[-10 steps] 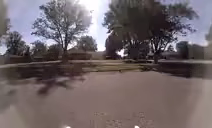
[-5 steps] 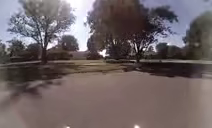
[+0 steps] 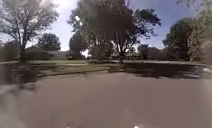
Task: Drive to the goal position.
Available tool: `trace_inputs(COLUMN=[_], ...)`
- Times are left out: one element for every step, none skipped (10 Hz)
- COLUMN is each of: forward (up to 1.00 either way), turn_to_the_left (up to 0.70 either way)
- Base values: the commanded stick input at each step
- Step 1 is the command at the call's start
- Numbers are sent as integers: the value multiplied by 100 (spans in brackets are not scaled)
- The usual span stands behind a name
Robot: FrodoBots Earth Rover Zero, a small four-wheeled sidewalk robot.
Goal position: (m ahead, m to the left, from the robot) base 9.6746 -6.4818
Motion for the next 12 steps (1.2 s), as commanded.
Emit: trace_inputs(forward=[100, 100, 100, 100, 100, 100, 100, 100, 100, 100, 100, 100], turn_to_the_left=[-40, -40, -40, -40, -40, -40, -40, -40, -40, -40, -40, -40])
